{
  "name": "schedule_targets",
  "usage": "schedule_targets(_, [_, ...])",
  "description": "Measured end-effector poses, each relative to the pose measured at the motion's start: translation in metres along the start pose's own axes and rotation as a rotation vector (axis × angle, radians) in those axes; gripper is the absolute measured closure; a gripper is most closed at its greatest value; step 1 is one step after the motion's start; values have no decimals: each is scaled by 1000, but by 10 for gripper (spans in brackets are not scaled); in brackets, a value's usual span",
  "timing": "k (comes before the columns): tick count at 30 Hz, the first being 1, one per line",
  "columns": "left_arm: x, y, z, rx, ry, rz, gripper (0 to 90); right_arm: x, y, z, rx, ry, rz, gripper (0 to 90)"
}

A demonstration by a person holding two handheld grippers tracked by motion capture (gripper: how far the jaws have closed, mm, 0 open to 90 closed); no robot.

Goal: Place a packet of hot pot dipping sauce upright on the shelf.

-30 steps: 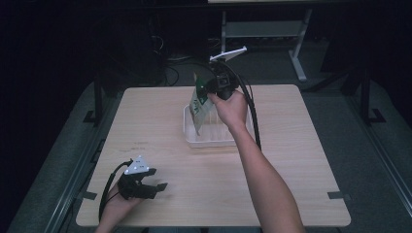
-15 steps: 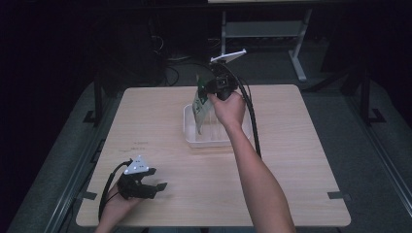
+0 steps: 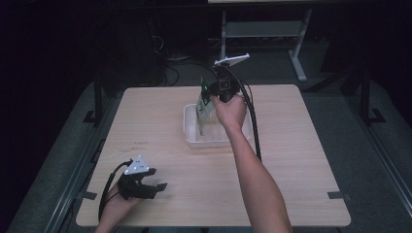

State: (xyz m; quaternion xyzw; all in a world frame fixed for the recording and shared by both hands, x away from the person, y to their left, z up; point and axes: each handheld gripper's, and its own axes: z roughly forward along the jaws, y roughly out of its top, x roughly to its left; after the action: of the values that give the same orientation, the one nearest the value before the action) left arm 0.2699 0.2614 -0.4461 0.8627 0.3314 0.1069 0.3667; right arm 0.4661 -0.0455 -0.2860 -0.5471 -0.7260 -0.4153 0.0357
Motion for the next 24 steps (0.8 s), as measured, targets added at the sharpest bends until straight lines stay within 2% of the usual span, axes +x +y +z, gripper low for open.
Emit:
schedule_targets(8, [0,0,0,1,1,1,280,0,0,4,6,-21,-1,897])
schedule_targets(24, [0,0,0,-3,0,-2,280,-1,1,13,18,-33,6,896])
